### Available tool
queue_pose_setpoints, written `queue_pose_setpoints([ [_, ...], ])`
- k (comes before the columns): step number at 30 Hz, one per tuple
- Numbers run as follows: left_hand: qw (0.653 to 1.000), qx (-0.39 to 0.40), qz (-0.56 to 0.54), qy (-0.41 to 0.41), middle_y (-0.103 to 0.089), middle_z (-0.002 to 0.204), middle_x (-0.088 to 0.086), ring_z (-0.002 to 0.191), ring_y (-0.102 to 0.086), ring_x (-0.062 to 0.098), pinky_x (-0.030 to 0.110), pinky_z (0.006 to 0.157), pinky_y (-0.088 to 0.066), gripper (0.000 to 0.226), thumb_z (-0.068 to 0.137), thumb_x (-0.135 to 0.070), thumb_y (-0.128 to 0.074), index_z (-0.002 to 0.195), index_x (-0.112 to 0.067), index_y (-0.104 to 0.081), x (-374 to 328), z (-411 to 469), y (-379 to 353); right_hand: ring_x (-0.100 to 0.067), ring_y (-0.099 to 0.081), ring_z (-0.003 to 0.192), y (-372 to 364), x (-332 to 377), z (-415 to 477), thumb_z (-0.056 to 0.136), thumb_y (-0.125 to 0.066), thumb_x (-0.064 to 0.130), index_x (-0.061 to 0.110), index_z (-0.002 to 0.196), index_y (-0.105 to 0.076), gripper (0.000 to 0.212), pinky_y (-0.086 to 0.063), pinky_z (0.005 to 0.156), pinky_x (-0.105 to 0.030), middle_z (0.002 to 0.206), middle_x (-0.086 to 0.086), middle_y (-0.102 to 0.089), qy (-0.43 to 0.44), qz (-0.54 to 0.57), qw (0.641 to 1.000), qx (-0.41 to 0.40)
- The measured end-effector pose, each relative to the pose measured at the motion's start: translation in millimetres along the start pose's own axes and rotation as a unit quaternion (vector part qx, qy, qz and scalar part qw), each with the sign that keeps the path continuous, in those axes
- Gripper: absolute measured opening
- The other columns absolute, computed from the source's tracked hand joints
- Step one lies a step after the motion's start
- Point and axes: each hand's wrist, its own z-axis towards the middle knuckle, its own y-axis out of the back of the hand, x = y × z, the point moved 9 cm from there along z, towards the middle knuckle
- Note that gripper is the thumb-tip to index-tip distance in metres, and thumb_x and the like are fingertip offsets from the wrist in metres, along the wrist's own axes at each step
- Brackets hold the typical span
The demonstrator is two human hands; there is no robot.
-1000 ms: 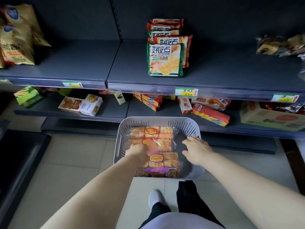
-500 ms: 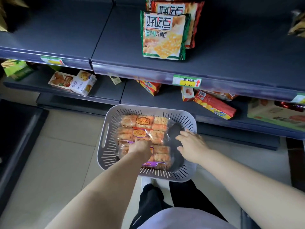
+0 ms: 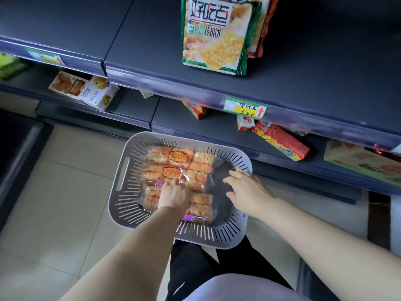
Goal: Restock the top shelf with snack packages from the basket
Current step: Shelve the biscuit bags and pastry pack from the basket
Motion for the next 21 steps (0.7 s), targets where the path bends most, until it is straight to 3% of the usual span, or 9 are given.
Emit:
queue_pose_setpoints([
  [7, 0.992, 0.010, 0.095, -0.085, -0.067, 0.108, -0.001, 0.109, -0.051, 0.018, 0.035, 0.096, -0.041, 0.016, 0.094, -0.013, -0.054, 0.106, -0.017, -0.065, -12.6, 9.1, -3.7, -0.021, -0.011, 0.149, -1.9, -3.0, -2.3, 0.100, -0.047, 0.029, 0.020, 0.144, -0.040, 0.046, -0.018, 0.119, -0.039, 0.153, -0.003, -0.031, -0.009, -0.003, 1.000, 0.002],
  [14, 0.989, -0.026, 0.104, -0.104, -0.059, 0.124, 0.001, 0.119, -0.045, 0.021, 0.040, 0.101, -0.037, 0.027, 0.095, -0.017, -0.053, 0.120, -0.018, -0.062, -8.9, -3.2, 11.6, -0.023, -0.012, 0.149, -13.8, -2.7, -8.4, 0.100, -0.047, 0.030, 0.020, 0.145, -0.039, 0.047, -0.019, 0.119, -0.039, 0.154, -0.005, -0.030, -0.038, 0.009, 0.999, 0.016],
  [19, 0.994, -0.024, -0.006, -0.103, -0.060, 0.118, 0.000, 0.117, -0.045, 0.022, 0.045, 0.106, -0.033, 0.033, 0.089, -0.002, -0.051, 0.114, -0.023, -0.059, 13.4, -23.5, 29.1, -0.024, -0.014, 0.149, -10.5, 11.8, -5.1, 0.100, -0.047, 0.027, 0.017, 0.147, -0.036, 0.050, -0.017, 0.120, -0.043, 0.156, -0.005, -0.029, -0.052, 0.045, 0.998, -0.001],
  [21, 0.987, 0.001, -0.133, -0.087, -0.066, 0.106, 0.004, 0.100, -0.055, 0.024, 0.039, 0.089, -0.045, 0.023, 0.091, -0.002, -0.049, 0.099, -0.023, -0.052, 31.5, -24.9, 33.1, -0.025, -0.022, 0.146, -9.3, 15.5, -3.4, 0.099, -0.047, 0.024, 0.015, 0.147, -0.033, 0.051, -0.024, 0.117, -0.044, 0.155, -0.006, -0.032, -0.071, 0.069, 0.995, -0.012],
])
